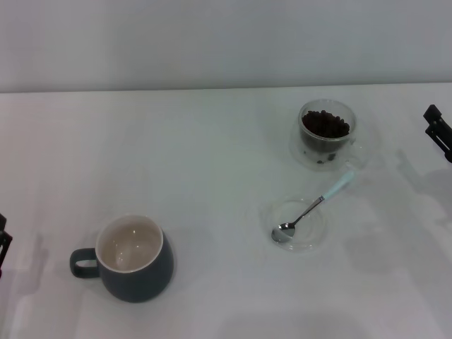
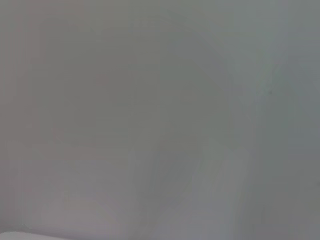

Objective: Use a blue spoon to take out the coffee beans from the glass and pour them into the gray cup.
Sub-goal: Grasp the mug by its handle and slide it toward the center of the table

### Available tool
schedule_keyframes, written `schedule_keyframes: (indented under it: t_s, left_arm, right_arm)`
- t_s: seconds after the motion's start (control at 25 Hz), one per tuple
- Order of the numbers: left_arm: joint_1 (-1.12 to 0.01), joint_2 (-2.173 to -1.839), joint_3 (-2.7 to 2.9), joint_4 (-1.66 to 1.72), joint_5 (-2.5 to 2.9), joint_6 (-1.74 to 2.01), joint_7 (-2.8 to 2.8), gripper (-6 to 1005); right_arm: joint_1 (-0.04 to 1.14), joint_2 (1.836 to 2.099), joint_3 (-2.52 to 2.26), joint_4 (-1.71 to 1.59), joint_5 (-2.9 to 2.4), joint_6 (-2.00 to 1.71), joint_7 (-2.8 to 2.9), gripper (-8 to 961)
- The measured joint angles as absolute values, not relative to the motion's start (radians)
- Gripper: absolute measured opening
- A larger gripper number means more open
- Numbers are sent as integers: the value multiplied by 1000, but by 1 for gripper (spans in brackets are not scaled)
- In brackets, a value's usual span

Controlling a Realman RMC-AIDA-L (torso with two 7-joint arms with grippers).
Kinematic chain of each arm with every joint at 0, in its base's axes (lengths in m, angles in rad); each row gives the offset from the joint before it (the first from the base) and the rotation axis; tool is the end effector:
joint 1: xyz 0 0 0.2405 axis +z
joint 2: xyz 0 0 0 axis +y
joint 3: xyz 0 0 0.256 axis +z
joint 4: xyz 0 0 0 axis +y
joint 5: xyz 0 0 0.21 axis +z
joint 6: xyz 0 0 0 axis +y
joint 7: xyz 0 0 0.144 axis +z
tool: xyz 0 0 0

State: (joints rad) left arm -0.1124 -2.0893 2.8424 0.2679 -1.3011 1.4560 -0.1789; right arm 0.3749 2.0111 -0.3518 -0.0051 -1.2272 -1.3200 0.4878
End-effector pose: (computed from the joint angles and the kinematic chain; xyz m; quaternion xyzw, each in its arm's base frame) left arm -0.3573 0.2016 -0.0346 -0.6431 -0.3039 -0.3457 0.6120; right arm 0.3709 0.2963 0.0268 -0.6925 0.2759 0.3374 0.5750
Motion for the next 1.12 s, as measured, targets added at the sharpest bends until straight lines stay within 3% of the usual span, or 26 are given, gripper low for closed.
schedule_keyframes:
  t_s: [0.44, 0.88, 1.12]
  left_arm:
    - [-97, -2089, 2842, 269, -1278, 1464, -175, 804]
    - [53, -2082, 2842, 180, -1130, 1616, -179, 800]
    - [70, -2082, 2843, 96, -985, 1618, -166, 799]
  right_arm:
    - [367, 2011, -356, -1, -1231, -1319, 488, 844]
    - [376, 2011, -350, 0, -1229, -1319, 488, 845]
    - [379, 2011, -346, -5, -1229, -1317, 488, 845]
